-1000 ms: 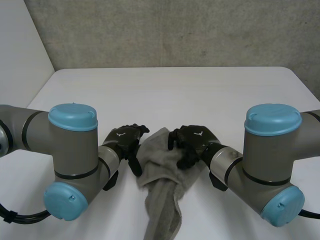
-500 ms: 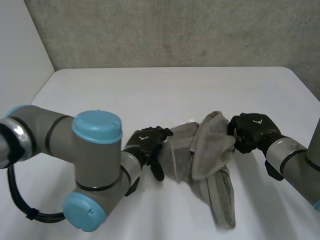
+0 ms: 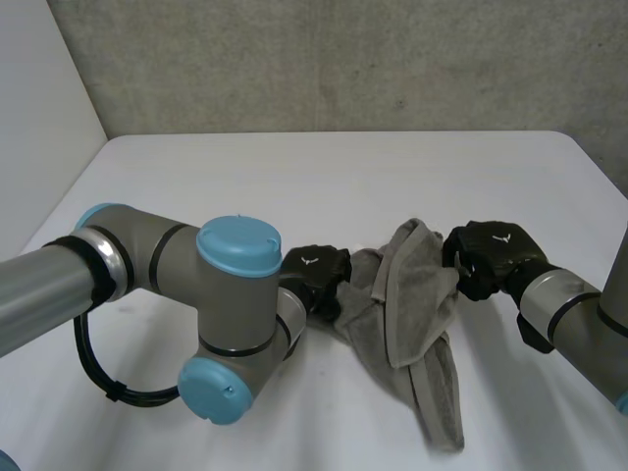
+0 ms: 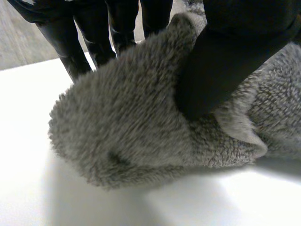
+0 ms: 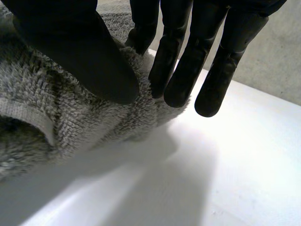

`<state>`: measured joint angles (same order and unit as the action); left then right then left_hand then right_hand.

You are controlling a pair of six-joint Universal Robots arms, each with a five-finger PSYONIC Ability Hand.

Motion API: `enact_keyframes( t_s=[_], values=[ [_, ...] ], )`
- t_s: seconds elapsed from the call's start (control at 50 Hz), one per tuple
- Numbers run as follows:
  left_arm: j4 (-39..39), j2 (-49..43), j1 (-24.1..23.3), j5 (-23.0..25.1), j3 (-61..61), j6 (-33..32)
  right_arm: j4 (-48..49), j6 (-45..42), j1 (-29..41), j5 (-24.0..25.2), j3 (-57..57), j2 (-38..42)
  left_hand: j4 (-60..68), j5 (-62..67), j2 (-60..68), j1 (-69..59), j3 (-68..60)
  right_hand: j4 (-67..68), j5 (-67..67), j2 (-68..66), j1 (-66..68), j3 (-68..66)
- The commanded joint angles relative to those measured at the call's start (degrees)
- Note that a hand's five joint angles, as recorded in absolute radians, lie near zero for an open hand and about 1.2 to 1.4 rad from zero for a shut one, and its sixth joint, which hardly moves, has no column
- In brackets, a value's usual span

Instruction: Fold the towel.

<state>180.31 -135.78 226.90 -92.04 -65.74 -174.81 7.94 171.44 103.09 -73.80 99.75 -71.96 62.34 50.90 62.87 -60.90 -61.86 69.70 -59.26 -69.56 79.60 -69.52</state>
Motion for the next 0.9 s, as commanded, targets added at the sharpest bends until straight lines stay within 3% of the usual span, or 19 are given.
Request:
enact_keyframes(
  t_s=[0.02, 0.06, 0.1, 0.2, 0.32, 0.36, 0.5, 0.54, 0.6, 0.64, 0.68, 0.7, 0.82, 0.9],
  values=[
    [1.9, 3.7, 1.4, -4.8, 1.8, -1.8, 0.2, 0.0, 0.3, -0.2, -4.1, 0.8, 17.7, 19.1, 17.1, -19.1, -18.1, 10.3, -10.7, -10.4, 0.4, -10.5],
    [2.1, 6.5, 2.8, -6.5, 2.7, -1.9, 0.5, 0.8, 0.5, -0.3, -8.5, 0.8, 17.7, 19.1, 17.1, -19.1, -18.1, 10.3, -10.7, -10.4, 0.4, -10.5],
    [2.0, 12.9, 7.3, -8.7, 3.6, -1.4, 1.5, 1.3, 0.7, -0.6, -10.6, 0.5, 17.7, 19.1, 17.1, -19.1, -18.1, 10.3, -10.7, -10.4, 0.4, -10.5],
    [1.7, 23.3, 12.4, -9.5, 2.5, -0.8, 8.6, 6.9, 0.4, -2.5, -14.9, -1.1, 17.7, 19.1, 17.1, -19.1, -18.1, 10.3, -10.7, -10.4, 0.4, -10.5],
    [1.0, 29.8, 13.6, -8.2, -4.5, -0.1, 5.3, 13.1, -0.2, -3.1, -15.4, -7.5, 17.7, 19.1, 17.1, -19.1, -18.1, 10.3, -10.7, -10.4, 0.4, -10.5],
    [0.9, 33.2, 13.7, -5.2, -12.8, 0.0, 3.1, 13.2, 0.3, -2.3, -14.9, -6.8, 17.7, 19.1, 17.1, -19.1, -18.1, 10.3, -10.7, -10.4, 0.4, -10.5],
    [1.1, 35.0, 13.7, 0.9, -28.1, -0.4, -6.4, 10.4, 0.7, 0.4, -13.8, 0.9, 17.7, 19.1, 17.1, -19.1, -18.1, 10.3, -10.7, -10.4, 0.4, -10.5],
    [1.1, 34.6, 13.7, 1.5, -30.8, -0.4, -11.5, 3.3, 1.2, 0.7, -14.1, 4.9, 17.7, 19.1, 17.1, -19.1, -18.1, 10.3, -10.7, -10.4, 0.4, -10.5],
    [1.3, 34.5, 13.9, 2.0, -35.2, -0.4, -13.6, -0.8, 1.5, 0.3, -14.1, 6.1, 17.2, 18.6, 16.6, -18.6, -17.7, 10.3, -10.7, -10.4, 0.4, -10.5],
    [1.0, 34.6, 13.8, 2.0, -38.0, -0.5, -15.1, -4.1, 1.8, 0.2, -14.0, 6.7, 8.5, 9.9, 7.9, -9.9, -9.0, 2.1, -2.6, -2.3, -7.8, -2.3],
    [0.9, 34.7, 13.8, 2.0, -38.8, -0.6, -15.9, -7.2, 2.2, 0.1, -14.0, 6.8, 3.1, 4.5, 2.6, -4.5, -3.6, -41.4, 41.0, 41.3, -51.3, 41.2],
    [0.8, 35.2, 13.7, 2.0, -39.4, -0.6, -15.9, -7.2, 2.2, 0.1, -14.0, 6.8, -1.5, 0.0, -2.0, 0.0, 1.0, -41.6, 41.2, 41.5, -51.5, 41.4],
    [0.6, 40.9, 13.7, 2.0, -40.7, -0.5, -16.0, -4.2, 4.0, 0.6, -15.6, 6.6, -1.8, -0.4, -2.4, 0.4, 1.3, -45.7, 45.2, 45.5, -55.6, 45.5],
    [1.1, 48.3, 14.5, 2.1, -41.7, -0.5, -16.0, 1.7, 9.0, 1.3, -18.8, 8.1, -1.2, 0.3, -1.7, -0.3, 0.7, -45.7, 45.2, 45.5, -55.6, 45.5]
  ],
)
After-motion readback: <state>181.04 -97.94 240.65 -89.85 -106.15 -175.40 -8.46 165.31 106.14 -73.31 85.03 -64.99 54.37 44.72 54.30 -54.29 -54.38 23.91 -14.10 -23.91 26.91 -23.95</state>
